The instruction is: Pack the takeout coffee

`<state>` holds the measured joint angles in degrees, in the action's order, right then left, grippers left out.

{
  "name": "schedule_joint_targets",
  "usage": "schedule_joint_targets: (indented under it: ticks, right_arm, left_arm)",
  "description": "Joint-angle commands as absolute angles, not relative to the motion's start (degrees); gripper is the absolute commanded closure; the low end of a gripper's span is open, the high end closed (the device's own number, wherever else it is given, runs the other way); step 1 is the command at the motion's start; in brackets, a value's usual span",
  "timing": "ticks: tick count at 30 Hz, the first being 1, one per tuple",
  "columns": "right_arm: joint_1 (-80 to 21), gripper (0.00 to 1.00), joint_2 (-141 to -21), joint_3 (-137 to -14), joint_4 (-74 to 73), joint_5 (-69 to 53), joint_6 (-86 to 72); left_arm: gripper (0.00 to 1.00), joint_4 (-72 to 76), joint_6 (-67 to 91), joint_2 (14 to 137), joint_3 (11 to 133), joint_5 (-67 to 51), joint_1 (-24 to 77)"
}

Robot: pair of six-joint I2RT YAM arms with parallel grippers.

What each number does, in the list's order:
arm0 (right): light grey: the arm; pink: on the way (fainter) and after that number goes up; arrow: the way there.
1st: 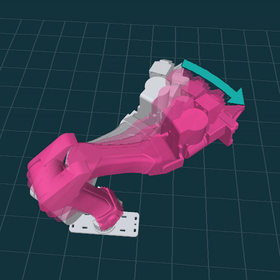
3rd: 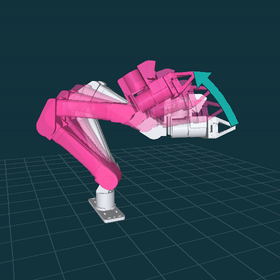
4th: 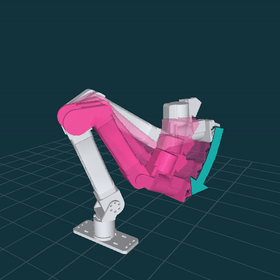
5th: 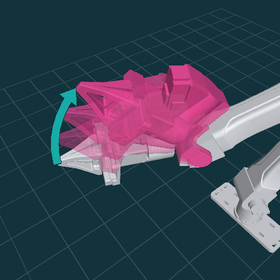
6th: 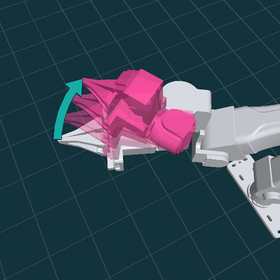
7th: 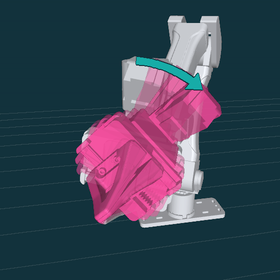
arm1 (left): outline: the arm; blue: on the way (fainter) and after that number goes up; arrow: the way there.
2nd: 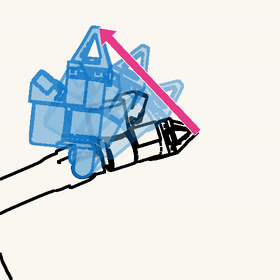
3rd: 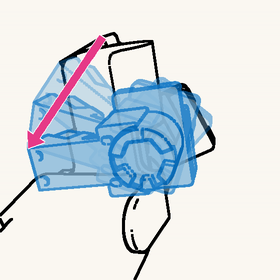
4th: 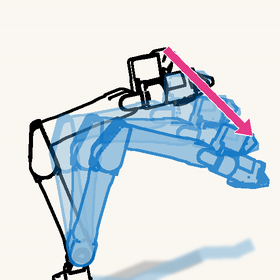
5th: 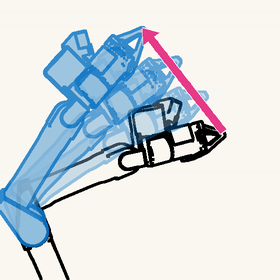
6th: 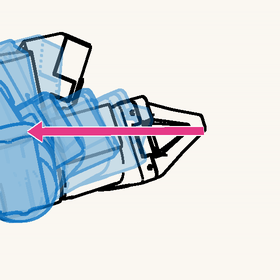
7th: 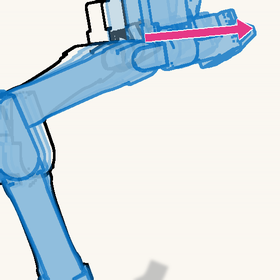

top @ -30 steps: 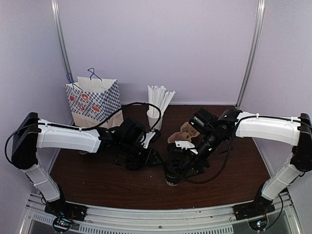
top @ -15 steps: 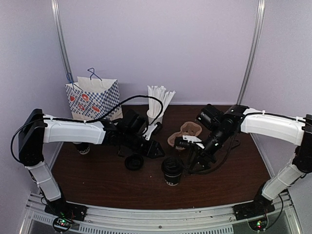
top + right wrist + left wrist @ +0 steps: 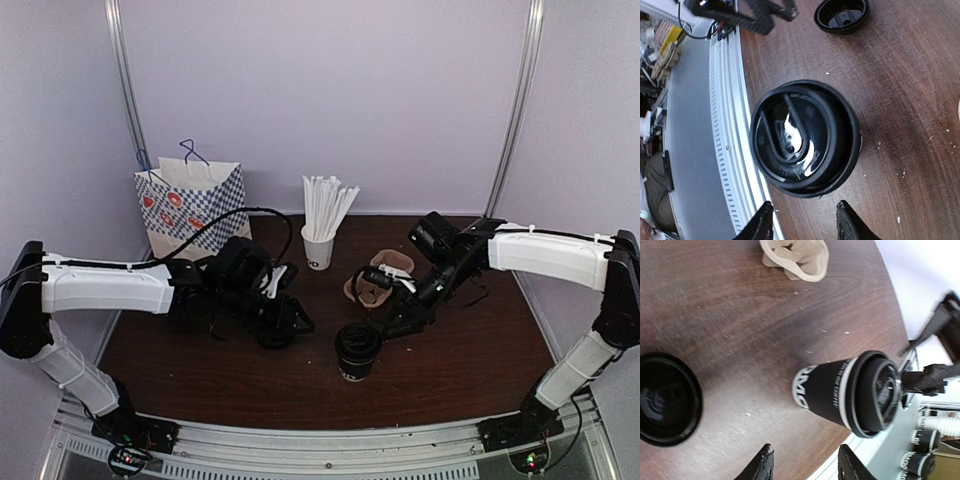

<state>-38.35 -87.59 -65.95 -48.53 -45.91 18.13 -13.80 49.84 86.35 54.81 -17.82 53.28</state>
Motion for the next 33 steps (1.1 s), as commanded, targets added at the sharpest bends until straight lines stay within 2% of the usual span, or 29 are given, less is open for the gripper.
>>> schedule_joint_targets:
  ticks: [1, 9, 25, 33]
  right_arm:
    - [-36.3, 0.60, -91.1, -66.1, -44.6, -51.3, 12.8]
    - [-34.2, 0.68, -93.6, -64.9, -43.2, -54.8, 10.4]
    - [-33.8, 0.70, -95.8, -63.5, -42.2, -56.5, 9.5]
    - [-33.7, 0.71, -98.6, -63.6, -42.5, -57.0, 8.5]
  left_arm:
    - [0.54, -8.4, 56.3, 85.0, 52.9, -20.5, 55.2]
    - [0.55, -0.4, 60.5, 89.5, 52.8, -24.8, 57.0]
    - [0.60, 4.2, 61.3, 95.2, 55.5, -28.6, 57.4]
    - [0.67, 0.3, 62.1, 98.5, 55.8, -29.2, 57.4]
